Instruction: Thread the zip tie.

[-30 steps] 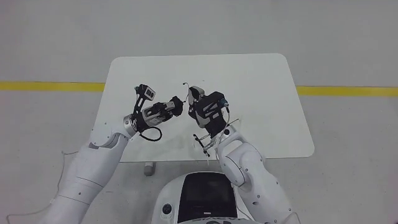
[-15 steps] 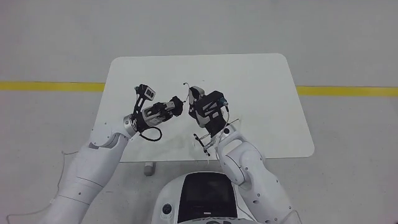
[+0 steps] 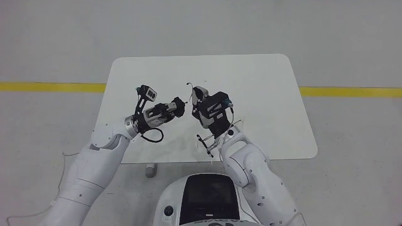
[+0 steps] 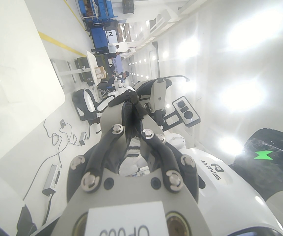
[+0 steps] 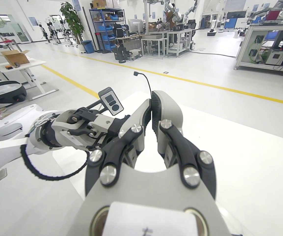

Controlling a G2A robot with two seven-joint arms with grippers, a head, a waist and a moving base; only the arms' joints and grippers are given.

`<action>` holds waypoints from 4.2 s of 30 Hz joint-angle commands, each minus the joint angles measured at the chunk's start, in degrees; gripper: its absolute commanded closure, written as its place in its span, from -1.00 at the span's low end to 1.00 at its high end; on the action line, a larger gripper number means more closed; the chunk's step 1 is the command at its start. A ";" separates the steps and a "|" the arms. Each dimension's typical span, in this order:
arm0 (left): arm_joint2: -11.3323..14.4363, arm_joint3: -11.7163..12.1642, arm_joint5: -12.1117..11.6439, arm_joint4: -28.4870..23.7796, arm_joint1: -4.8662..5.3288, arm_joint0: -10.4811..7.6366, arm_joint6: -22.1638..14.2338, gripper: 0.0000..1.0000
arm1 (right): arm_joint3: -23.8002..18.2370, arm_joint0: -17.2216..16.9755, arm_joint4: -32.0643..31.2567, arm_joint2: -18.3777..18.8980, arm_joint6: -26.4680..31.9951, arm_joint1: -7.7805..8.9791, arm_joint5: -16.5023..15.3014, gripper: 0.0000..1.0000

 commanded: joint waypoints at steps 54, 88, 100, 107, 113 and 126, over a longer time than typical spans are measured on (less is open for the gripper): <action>0.00 0.00 0.00 0.00 0.00 0.00 0.00 1.00 | 1.52 1.99 1.65 -1.63 0.92 1.90 2.29 1.00; 0.00 0.00 0.00 0.00 0.00 0.00 0.00 1.00 | 0.80 2.15 2.52 -2.74 0.24 2.83 2.81 1.00; 0.00 0.00 0.00 0.00 0.00 0.00 0.00 1.00 | 0.75 1.92 2.82 -2.64 0.28 3.17 3.04 1.00; 0.00 0.00 0.00 0.00 0.00 0.00 0.00 1.00 | 0.73 1.89 3.62 -2.57 0.97 3.41 2.13 1.00; 0.00 0.00 0.00 0.00 0.00 0.00 0.00 1.00 | 0.84 2.00 4.64 -2.52 0.89 3.58 1.45 1.00; 0.00 0.00 0.00 0.00 0.00 0.00 0.00 1.00 | 1.82 2.40 6.67 -3.08 1.29 3.84 0.50 1.00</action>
